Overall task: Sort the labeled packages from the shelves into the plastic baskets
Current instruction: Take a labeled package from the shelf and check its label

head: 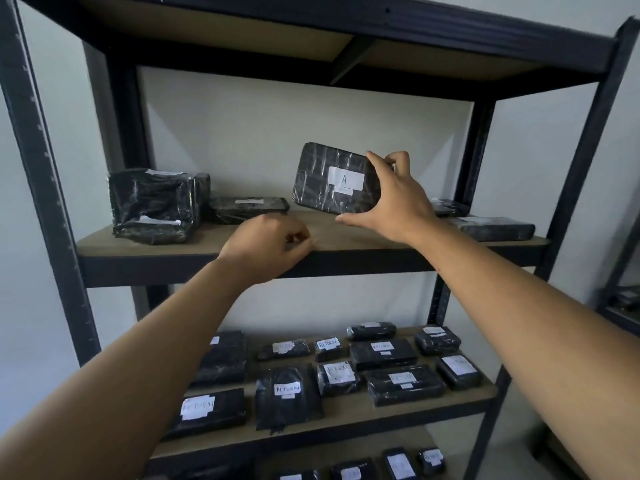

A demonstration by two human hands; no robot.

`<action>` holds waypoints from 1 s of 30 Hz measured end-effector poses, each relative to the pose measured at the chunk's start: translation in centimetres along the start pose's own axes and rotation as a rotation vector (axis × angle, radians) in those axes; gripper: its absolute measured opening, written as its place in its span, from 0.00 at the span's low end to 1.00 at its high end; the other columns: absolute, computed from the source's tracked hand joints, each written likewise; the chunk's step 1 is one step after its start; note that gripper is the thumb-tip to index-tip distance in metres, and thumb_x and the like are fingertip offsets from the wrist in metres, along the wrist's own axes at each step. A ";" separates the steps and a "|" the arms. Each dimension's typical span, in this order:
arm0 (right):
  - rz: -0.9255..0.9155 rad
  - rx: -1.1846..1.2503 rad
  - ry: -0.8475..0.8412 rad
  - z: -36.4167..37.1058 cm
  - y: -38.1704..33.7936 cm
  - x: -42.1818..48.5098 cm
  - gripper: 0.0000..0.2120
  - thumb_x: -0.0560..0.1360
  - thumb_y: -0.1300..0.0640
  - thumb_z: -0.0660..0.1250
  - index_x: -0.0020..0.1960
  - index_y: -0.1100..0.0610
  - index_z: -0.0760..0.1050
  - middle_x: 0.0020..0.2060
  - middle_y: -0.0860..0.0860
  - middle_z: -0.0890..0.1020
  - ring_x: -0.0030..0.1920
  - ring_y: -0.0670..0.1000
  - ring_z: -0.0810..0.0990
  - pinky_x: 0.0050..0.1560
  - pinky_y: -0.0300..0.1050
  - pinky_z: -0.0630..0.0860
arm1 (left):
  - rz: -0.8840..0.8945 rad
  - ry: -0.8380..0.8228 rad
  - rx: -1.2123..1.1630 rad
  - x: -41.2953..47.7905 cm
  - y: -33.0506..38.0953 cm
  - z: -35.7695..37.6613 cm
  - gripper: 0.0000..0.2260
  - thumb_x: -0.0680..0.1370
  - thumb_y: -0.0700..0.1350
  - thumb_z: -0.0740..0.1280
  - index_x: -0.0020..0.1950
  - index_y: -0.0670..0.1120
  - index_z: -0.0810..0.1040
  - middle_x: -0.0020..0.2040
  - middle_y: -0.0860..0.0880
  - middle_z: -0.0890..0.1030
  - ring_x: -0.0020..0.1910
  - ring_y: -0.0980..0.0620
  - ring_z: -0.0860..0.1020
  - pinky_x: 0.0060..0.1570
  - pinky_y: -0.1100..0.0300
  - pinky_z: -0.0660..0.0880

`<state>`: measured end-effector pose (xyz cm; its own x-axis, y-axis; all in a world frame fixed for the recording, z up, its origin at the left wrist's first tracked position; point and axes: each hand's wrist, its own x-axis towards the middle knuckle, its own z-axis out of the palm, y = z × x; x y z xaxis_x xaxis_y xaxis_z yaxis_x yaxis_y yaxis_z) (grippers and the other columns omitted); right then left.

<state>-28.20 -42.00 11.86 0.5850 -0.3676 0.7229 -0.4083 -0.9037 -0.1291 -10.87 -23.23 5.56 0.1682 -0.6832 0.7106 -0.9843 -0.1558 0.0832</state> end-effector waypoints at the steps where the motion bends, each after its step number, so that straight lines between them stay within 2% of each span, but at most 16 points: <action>1: -0.002 0.002 0.017 -0.4 0.1 -0.8 0.65 0.58 0.21 0.76 0.84 0.49 0.55 0.69 0.48 0.61 0.55 0.50 0.78 0.59 0.50 0.82 | -0.023 0.012 -0.008 -0.5 0.1 -0.2 0.08 0.82 0.56 0.69 0.50 0.55 0.86 0.45 0.58 0.84 0.45 0.54 0.81 0.43 0.56 0.78; 6: -0.040 0.036 0.070 -2.4 0.1 -4.3 0.64 0.58 0.21 0.76 0.83 0.50 0.56 0.68 0.49 0.62 0.54 0.51 0.79 0.54 0.50 0.83 | -0.048 0.133 -0.063 -4.3 1.0 -1.0 0.04 0.82 0.51 0.71 0.53 0.53 0.85 0.48 0.58 0.84 0.52 0.53 0.78 0.50 0.51 0.78; 10: -0.095 0.063 0.052 -3.8 -0.4 -7.6 0.64 0.58 0.22 0.77 0.83 0.49 0.57 0.69 0.48 0.62 0.53 0.51 0.79 0.54 0.49 0.83 | -0.080 0.270 -0.067 -8.8 2.1 -2.0 0.03 0.82 0.44 0.72 0.52 0.49 0.85 0.49 0.57 0.84 0.51 0.54 0.79 0.50 0.52 0.79; 13: -0.130 0.072 0.007 -4.5 -1.1 -10.6 0.64 0.57 0.21 0.77 0.83 0.48 0.57 0.71 0.50 0.62 0.53 0.52 0.79 0.53 0.48 0.81 | -0.284 0.305 -0.126 -12.7 3.4 -2.4 0.03 0.82 0.46 0.71 0.53 0.50 0.86 0.48 0.58 0.83 0.49 0.58 0.79 0.50 0.59 0.78; 17: -0.200 0.121 -0.087 -3.8 -2.7 -15.5 0.64 0.57 0.22 0.77 0.84 0.46 0.55 0.74 0.52 0.62 0.54 0.55 0.79 0.58 0.53 0.81 | -0.587 0.206 -0.296 -19.1 5.1 -2.3 0.04 0.83 0.51 0.70 0.53 0.56 0.85 0.47 0.59 0.85 0.43 0.56 0.82 0.44 0.60 0.79; 20: -0.283 0.153 -0.181 -2.1 -4.7 -19.0 0.64 0.58 0.23 0.78 0.84 0.46 0.55 0.72 0.51 0.62 0.51 0.55 0.78 0.56 0.55 0.82 | -0.760 0.111 -0.400 -24.8 5.6 -2.7 0.06 0.84 0.54 0.69 0.49 0.56 0.84 0.41 0.59 0.85 0.37 0.60 0.81 0.39 0.65 0.76; 21: -0.314 0.158 -0.212 -1.5 -5.6 -20.1 0.64 0.59 0.23 0.77 0.84 0.47 0.54 0.72 0.51 0.62 0.50 0.55 0.77 0.56 0.56 0.82 | -0.802 0.070 -0.410 -26.8 5.3 -3.0 0.09 0.83 0.57 0.68 0.48 0.56 0.85 0.40 0.58 0.85 0.36 0.58 0.80 0.39 0.62 0.77; 23: -0.370 0.170 -0.277 -0.1 -7.5 -21.9 0.63 0.59 0.24 0.77 0.84 0.47 0.54 0.72 0.52 0.61 0.51 0.57 0.78 0.58 0.58 0.81 | -0.883 0.012 -0.450 -30.6 4.7 -3.9 0.15 0.81 0.63 0.65 0.47 0.55 0.85 0.42 0.52 0.87 0.40 0.52 0.82 0.45 0.54 0.78; 25: -0.428 0.189 -0.337 1.3 -9.7 -23.4 0.63 0.60 0.24 0.77 0.84 0.46 0.52 0.72 0.52 0.60 0.52 0.58 0.78 0.59 0.60 0.81 | -0.963 0.025 -0.580 -33.8 3.8 -5.1 0.17 0.86 0.58 0.63 0.49 0.51 0.86 0.45 0.45 0.87 0.42 0.49 0.81 0.41 0.55 0.76; 27: -0.483 0.206 -0.387 2.9 -12.3 -24.6 0.62 0.60 0.24 0.76 0.84 0.45 0.52 0.73 0.53 0.60 0.53 0.60 0.78 0.60 0.61 0.82 | -1.077 0.071 -0.698 -36.1 3.3 -6.6 0.18 0.88 0.55 0.60 0.53 0.46 0.85 0.48 0.42 0.87 0.40 0.50 0.80 0.35 0.60 0.72; 30: -0.552 0.211 -0.443 5.1 -16.3 -25.9 0.63 0.60 0.23 0.75 0.84 0.45 0.52 0.73 0.53 0.61 0.55 0.60 0.79 0.62 0.60 0.80 | -1.198 0.103 -0.790 -39.2 1.7 -8.8 0.24 0.87 0.60 0.58 0.61 0.43 0.84 0.54 0.41 0.88 0.39 0.50 0.80 0.37 0.59 0.71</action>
<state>-33.09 -18.83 -8.21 0.9127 0.1395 0.3842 0.1453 -0.9893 0.0139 -19.61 9.56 -15.94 0.9297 -0.3678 -0.0197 -0.0330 -0.1364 0.9901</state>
